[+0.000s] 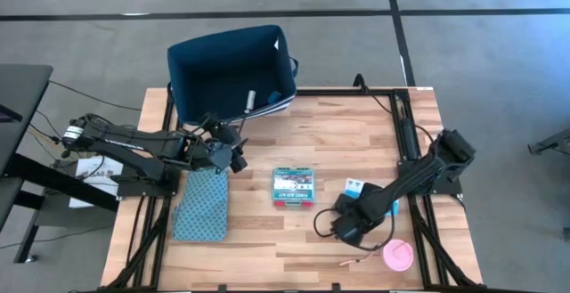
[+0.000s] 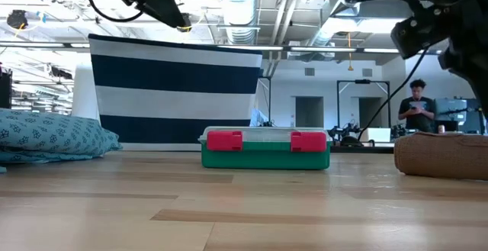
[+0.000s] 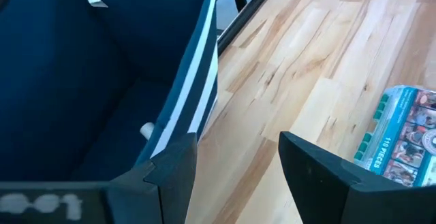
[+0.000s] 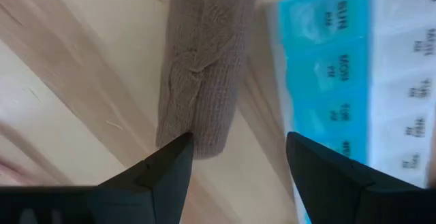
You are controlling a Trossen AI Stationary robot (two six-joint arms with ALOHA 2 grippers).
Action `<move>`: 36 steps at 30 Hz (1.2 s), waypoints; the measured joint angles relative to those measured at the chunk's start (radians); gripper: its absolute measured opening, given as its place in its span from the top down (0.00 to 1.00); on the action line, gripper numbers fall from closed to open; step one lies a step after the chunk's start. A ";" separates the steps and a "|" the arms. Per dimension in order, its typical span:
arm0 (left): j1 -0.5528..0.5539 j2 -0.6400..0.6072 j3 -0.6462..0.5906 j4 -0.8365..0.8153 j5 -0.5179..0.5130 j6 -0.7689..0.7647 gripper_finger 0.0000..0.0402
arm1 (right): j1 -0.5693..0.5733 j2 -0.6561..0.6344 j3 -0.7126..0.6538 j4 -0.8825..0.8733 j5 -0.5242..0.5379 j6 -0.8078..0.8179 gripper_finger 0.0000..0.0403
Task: Pick & place medical supplies in basket/bin
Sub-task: Put the brown bandage into the blue bin
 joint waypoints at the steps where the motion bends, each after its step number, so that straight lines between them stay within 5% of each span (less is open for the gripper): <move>1: 0.000 0.000 0.000 0.003 0.009 -0.001 0.50 | 0.000 0.007 0.001 0.009 -0.004 0.008 0.43; 23: -0.006 0.000 0.000 0.010 0.072 -0.064 0.50 | 0.000 0.014 0.001 0.213 0.043 0.022 0.43; 36: -0.027 0.000 0.000 0.016 0.073 -0.072 0.50 | -0.002 0.181 0.017 0.221 -0.005 -0.024 0.46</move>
